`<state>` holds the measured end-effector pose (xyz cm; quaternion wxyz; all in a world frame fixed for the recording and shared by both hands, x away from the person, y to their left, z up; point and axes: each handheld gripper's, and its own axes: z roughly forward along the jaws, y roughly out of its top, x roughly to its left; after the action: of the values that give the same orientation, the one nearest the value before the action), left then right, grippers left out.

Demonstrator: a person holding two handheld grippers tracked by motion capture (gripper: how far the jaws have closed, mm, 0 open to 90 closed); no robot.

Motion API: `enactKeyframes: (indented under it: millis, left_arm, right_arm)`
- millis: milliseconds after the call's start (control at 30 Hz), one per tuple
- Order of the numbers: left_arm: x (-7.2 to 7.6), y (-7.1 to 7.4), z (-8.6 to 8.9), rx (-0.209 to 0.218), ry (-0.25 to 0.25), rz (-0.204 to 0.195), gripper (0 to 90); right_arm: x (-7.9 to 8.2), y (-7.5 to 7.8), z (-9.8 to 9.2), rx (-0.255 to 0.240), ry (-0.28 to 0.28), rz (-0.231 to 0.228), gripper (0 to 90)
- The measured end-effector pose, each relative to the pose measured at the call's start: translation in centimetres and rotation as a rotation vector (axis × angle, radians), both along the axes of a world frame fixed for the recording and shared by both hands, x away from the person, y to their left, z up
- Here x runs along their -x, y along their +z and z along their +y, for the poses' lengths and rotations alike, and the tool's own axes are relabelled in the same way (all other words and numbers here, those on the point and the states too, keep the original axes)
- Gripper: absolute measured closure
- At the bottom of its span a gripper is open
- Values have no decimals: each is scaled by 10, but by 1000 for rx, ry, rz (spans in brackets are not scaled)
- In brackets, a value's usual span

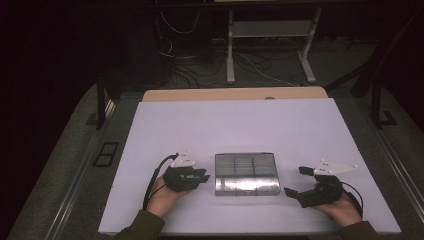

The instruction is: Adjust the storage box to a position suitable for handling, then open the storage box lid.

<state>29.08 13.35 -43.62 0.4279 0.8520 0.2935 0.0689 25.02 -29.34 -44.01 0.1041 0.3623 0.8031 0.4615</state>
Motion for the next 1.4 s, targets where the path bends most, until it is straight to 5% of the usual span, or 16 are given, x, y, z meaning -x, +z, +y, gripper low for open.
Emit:
enactKeyframes:
  millis: [200,633,1333,1400]
  left_arm:
    - [5,6,12,55,22,-1,549]
    - [11,8,21,94,54,-49,369]
    - [30,0,37,118,111,-102,86]
    - [30,0,36,112,112,-103,60]
  right_arm:
    - [0,0,0,-1,0,-1,23]
    - [1,1,-1,-2,1,-6,23]
    - [4,2,0,-4,18,1,24]
    - [5,4,-1,-11,28,7,74]
